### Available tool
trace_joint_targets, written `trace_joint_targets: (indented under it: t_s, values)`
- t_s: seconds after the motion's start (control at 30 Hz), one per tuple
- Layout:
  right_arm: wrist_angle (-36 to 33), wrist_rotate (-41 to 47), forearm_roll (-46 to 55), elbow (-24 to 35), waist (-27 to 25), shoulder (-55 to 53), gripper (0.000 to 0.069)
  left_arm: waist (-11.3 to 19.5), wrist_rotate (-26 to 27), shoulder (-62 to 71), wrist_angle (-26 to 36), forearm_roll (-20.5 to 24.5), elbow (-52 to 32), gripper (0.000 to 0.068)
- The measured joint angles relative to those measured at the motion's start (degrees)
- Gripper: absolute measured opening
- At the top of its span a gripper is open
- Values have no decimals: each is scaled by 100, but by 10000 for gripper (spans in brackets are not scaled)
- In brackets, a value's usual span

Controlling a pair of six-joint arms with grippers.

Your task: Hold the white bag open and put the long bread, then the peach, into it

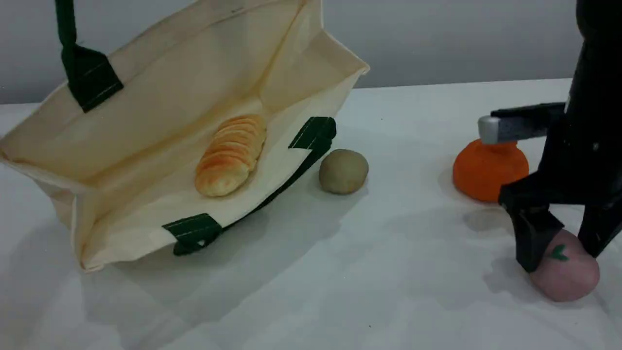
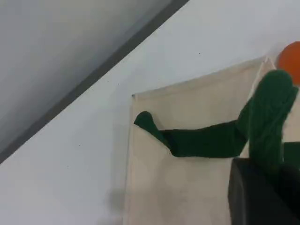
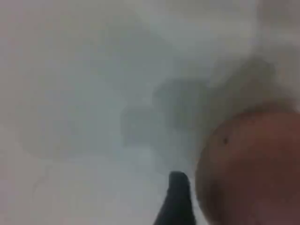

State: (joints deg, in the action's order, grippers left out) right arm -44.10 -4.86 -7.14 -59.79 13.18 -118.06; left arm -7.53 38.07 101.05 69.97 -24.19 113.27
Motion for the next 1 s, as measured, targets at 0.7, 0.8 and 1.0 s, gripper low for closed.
trace_joint_targets:
  t_s: [0.7,0.8,1.0]
  values:
    - [-599,245,153,-235,6,588,305,0,0,0,0,4,0,92]
    - [-599,242,79,-235,6,1046,305,0,0,0,0,4,0,92]
    - [-606,32,-403,-230,128,2097,305,0,0,0,0,4,0,92]
